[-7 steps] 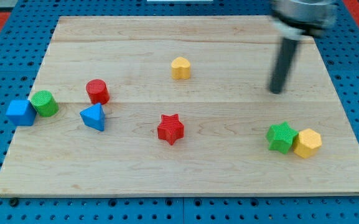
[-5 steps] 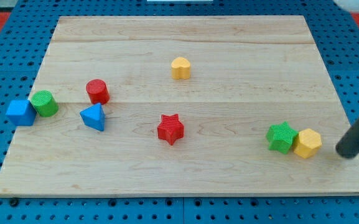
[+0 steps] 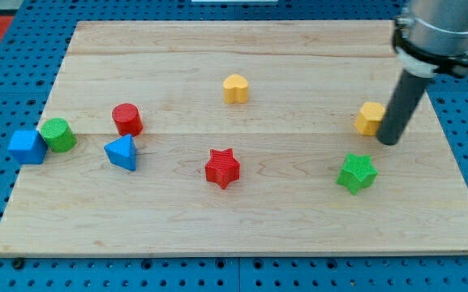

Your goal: Place the yellow hexagon and the yellow heart at the center of the board

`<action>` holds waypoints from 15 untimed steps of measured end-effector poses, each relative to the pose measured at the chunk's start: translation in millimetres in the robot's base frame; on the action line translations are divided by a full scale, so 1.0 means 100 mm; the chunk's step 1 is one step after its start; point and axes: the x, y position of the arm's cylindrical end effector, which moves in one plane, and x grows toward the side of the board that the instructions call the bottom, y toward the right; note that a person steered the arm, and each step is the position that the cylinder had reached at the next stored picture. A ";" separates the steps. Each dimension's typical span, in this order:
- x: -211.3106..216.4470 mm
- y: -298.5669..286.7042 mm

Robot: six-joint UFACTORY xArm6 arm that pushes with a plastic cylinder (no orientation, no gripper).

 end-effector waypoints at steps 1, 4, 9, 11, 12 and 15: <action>-0.09 0.18; -0.53 -1.41; -0.51 -2.46; -0.93 -2.12; -0.84 -2.14; -0.53 -2.34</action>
